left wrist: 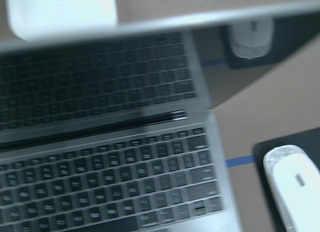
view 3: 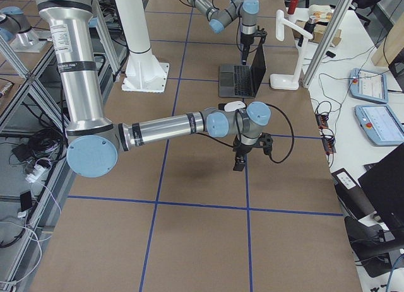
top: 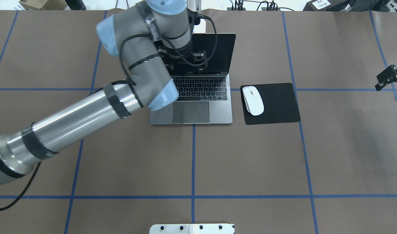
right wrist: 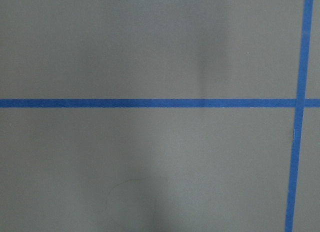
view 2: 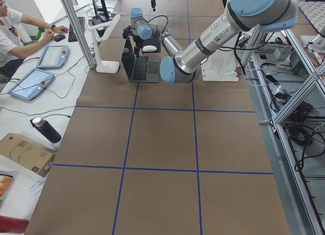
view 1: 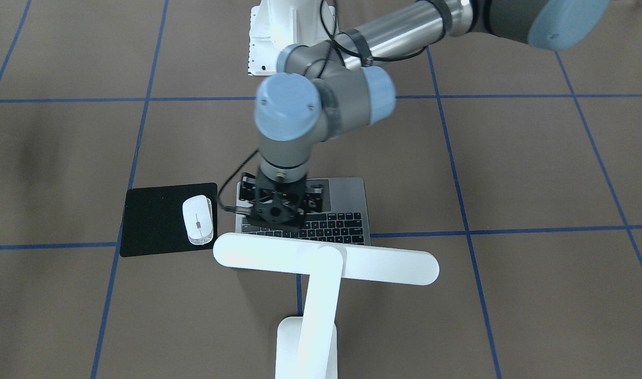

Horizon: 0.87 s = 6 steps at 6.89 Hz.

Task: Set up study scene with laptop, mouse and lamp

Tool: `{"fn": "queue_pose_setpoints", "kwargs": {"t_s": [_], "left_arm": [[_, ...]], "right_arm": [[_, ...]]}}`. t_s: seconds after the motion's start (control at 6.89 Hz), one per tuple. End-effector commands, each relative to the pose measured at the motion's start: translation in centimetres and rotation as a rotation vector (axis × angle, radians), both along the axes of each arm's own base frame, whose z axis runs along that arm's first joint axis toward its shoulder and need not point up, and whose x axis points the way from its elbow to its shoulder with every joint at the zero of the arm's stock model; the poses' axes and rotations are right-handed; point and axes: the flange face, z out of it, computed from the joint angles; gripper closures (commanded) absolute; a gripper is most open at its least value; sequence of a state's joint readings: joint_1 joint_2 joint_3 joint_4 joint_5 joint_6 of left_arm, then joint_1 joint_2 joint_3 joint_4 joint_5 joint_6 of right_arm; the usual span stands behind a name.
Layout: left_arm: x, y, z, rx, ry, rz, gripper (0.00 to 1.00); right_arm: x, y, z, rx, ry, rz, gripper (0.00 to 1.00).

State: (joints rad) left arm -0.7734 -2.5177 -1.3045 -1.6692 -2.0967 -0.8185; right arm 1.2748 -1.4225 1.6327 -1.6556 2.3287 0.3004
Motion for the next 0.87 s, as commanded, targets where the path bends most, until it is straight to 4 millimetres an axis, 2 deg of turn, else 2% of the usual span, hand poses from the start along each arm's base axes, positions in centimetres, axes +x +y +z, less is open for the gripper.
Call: {"fn": "queue_pose_setpoints", "kwargs": {"t_s": [0.0,0.15,0.44,0.58,0.73], "left_arm": [[-15.4,-0.9,12.3,0.071,0.010,0.077,0.00],[-21.3,-1.2,17.3,0.102,-0.010,0.095,0.00],[-33.2,-0.9,28.5,0.138,-0.087,0.112,0.00],[-38.6,-0.2,32.7,0.133,-0.071,0.121,0.00],[-43.2,1.0,36.4,0.127,-0.081,0.121,0.00]], "right_arm": [[-0.2,-0.6,-1.5,0.018,-0.005,0.010,0.01],[-0.2,-1.2,-2.2,0.028,-0.003,0.017,0.01],[0.4,-0.2,-3.8,0.079,0.017,0.021,0.01],[0.8,1.0,-3.3,0.078,0.016,0.015,0.01],[0.9,1.2,-3.0,0.071,0.020,0.018,0.01]]}}
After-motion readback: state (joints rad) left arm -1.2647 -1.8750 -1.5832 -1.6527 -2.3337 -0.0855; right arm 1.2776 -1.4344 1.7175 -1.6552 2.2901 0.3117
